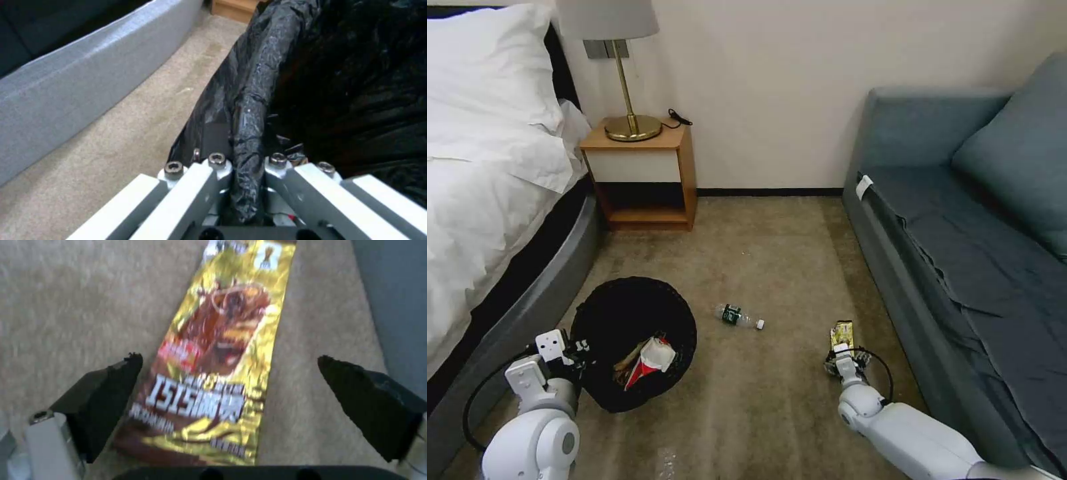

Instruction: Pick up the trash bin, then pick up the garbage on the floor and place it into the trash bin.

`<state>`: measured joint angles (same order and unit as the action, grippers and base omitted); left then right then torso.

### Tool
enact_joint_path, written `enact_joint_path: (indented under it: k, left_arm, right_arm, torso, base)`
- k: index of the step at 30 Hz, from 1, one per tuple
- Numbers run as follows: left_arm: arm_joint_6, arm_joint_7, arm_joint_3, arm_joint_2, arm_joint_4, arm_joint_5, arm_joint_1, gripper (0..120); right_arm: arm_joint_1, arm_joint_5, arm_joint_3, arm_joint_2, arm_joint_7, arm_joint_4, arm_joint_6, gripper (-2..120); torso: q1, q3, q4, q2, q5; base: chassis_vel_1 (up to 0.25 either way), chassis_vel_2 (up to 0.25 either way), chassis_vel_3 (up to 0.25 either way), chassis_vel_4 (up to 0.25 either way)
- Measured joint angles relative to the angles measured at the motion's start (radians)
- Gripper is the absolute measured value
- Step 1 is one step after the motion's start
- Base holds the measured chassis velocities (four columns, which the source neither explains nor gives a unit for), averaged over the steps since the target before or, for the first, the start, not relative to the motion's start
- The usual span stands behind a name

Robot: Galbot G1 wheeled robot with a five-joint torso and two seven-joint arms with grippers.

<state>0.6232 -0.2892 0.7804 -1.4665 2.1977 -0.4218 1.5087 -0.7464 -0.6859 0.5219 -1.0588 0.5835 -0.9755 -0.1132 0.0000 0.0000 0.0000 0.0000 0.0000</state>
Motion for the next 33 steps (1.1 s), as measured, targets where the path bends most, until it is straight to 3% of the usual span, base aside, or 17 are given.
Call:
enact_joint_path:
  k: [16, 20, 21, 26, 29, 33]
  left_arm:
    - [-0.002, 0.0, -0.003, -0.001, 0.004, 0.0, -0.004, 2]
    - [-0.002, 0.0, -0.003, 0.0, 0.004, 0.0, -0.004, 2]
    - [-0.002, 0.0, -0.003, 0.0, 0.007, 0.001, -0.004, 2]
    - [-0.002, -0.001, -0.004, 0.0, 0.009, 0.001, -0.005, 2]
    - [-0.002, -0.001, -0.004, -0.002, 0.009, 0.001, -0.005, 2]
    - [-0.003, -0.001, -0.006, -0.003, 0.008, 0.002, -0.005, 2]
  right_arm:
    - [-0.027, 0.003, -0.023, -0.016, -0.006, 0.03, 0.009, 100]
    - [-0.031, 0.003, -0.023, -0.016, -0.009, 0.029, 0.011, 92]
    - [-0.033, 0.003, -0.021, -0.015, -0.014, 0.029, 0.013, 82]
    - [-0.037, 0.004, -0.018, -0.014, -0.02, 0.028, 0.015, 70]
    - [-0.043, 0.003, -0.018, -0.013, -0.023, 0.028, 0.016, 54]
    - [-0.046, 0.001, -0.021, -0.012, -0.025, 0.028, 0.016, 45]
  torso:
    - [0.0, 0.0, 0.0002, 0.0, -0.0006]
    - [0.0, 0.0, 0.0001, 0.0, -0.0006]
    - [0.0, 0.0, 0.0003, 0.0, -0.0001]
    - [0.0, 0.0, 0.0005, 0.0, 0.0003]
    - [0.0, 0.0, 0.0009, 0.0, 0.0007]
    - [0.0, 0.0, 0.0011, 0.0, 0.0008]
  base:
    - [0.0, 0.0, 0.0, 0.0]
    - [0.0, 0.0, 0.0, 0.0]
    - [0.0, 0.0, 0.0, 0.0]
    - [0.0, 0.0, 0.0, 0.0]
    - [0.0, 0.0, 0.0, 0.0]
    - [0.0, 0.0, 0.0, 0.0]
